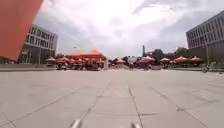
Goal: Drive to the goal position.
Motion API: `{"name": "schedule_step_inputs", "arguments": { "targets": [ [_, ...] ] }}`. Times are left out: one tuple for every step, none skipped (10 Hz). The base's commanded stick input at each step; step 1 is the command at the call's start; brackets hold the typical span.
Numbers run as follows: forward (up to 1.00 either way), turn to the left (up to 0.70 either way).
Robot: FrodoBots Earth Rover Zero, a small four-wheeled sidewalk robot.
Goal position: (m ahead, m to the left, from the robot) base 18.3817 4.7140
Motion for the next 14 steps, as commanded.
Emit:
{"name": "schedule_step_inputs", "arguments": {
  "targets": [
    [0.85, -0.02],
    [0.85, -0.03],
    [0.85, -0.03],
    [0.85, -0.25],
    [0.85, -0.32],
    [0.85, -0.15],
    [0.85, 0.0],
    [0.85, 0.0],
    [0.85, 0.0],
    [0.85, 0.0],
    [0.85, 0.0],
    [0.85, 0.0],
    [0.85, 0.0],
    [0.85, 0.0]
  ]
}}
